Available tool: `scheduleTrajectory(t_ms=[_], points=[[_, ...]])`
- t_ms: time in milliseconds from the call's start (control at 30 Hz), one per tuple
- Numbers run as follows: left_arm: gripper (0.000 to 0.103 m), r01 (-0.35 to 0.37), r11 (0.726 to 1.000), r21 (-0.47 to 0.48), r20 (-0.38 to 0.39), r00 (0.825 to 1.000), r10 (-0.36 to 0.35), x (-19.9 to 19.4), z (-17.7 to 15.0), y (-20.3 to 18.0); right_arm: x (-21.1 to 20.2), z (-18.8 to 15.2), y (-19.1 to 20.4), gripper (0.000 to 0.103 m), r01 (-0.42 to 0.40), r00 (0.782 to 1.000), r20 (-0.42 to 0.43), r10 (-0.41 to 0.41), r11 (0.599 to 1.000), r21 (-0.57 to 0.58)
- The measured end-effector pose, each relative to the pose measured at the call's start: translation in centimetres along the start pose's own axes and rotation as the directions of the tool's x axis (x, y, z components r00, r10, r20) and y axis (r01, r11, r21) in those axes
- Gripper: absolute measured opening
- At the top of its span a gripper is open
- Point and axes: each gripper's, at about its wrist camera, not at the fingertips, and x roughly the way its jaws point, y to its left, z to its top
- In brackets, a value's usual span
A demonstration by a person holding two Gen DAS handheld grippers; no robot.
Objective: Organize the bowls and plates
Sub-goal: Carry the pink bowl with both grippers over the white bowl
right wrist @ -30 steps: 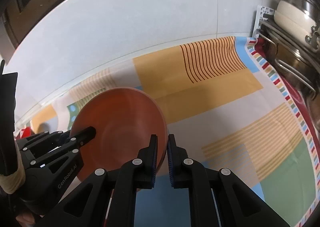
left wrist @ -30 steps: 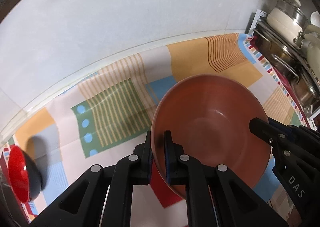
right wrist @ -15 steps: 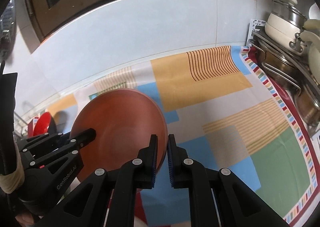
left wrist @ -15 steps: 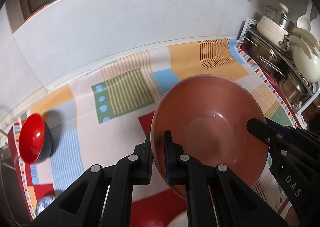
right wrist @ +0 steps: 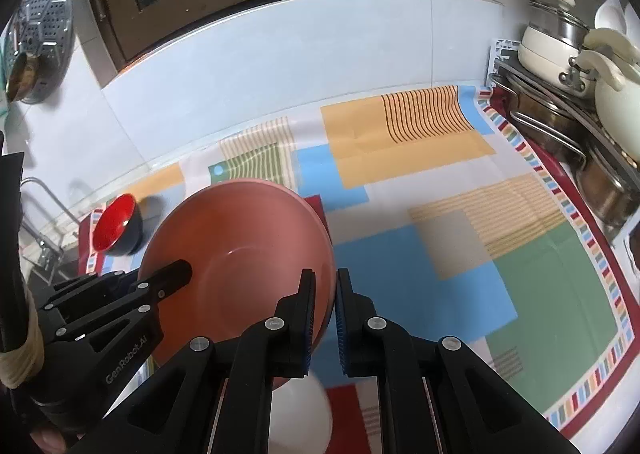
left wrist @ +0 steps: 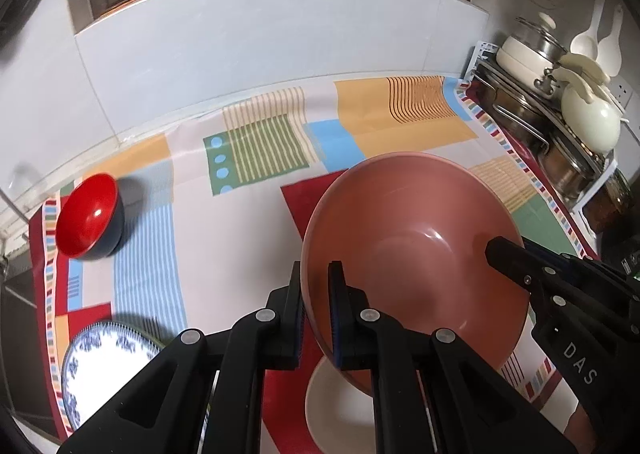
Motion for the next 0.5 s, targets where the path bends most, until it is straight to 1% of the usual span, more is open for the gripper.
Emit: scheduleTrajectory(t_ms=[333, 500], points=[[0.012, 0.018, 0.999, -0.033, -0.012, 1.0, -0.018, -1.4, -3.4, 0.2, -2.0, -2.8, 1.2, 0.011, -0.004, 1.0, -0.015, 0.004, 1.0, -0.023], [0.012, 0.01, 0.999, -0.032, -0.023, 1.0, -0.01, -1.5, -4.9, 0.0, -2.1, -4.1, 1.3, 0.011, -0.009, 0.999, -0.038, 0.008, 0.999, -0.031]])
